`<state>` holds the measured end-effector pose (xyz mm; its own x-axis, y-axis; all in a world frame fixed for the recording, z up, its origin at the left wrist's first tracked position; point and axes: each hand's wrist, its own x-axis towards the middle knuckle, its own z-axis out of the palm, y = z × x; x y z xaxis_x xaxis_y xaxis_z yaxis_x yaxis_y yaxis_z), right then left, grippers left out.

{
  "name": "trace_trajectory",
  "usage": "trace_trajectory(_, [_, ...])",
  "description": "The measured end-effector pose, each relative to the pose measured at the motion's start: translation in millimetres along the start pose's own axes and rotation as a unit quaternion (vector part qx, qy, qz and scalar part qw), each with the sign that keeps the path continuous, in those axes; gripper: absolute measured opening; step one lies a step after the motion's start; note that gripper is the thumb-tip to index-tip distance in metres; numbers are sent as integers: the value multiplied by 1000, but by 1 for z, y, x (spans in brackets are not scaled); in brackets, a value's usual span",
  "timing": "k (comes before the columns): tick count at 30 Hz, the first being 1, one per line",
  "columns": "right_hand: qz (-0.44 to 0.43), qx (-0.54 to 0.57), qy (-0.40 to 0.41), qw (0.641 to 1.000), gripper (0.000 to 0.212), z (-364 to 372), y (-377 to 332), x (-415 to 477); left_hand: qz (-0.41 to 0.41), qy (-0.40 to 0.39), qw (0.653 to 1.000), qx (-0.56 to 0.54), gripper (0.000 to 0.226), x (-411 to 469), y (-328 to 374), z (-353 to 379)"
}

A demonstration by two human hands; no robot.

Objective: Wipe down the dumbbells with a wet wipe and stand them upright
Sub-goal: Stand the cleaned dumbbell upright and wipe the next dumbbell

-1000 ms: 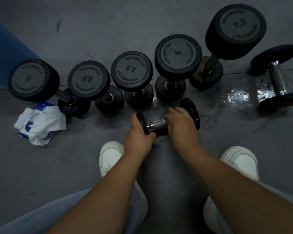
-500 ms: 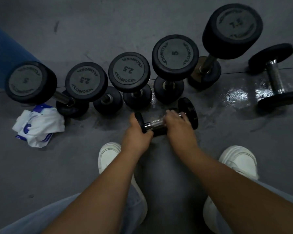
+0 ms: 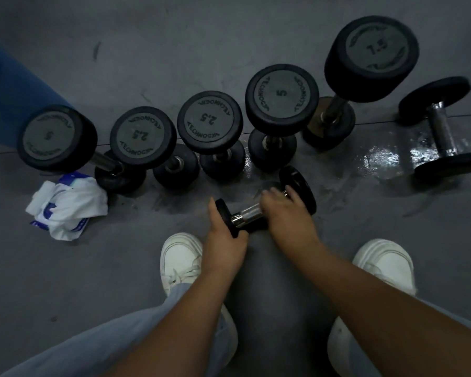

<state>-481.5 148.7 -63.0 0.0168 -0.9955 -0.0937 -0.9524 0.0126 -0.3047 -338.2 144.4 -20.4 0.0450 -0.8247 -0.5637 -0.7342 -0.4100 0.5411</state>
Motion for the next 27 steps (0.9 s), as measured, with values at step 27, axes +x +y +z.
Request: trace_trajectory(27, [27, -7, -27, 999, 31, -8, -32, 8, 35, -42, 997, 54, 83, 37, 12, -28])
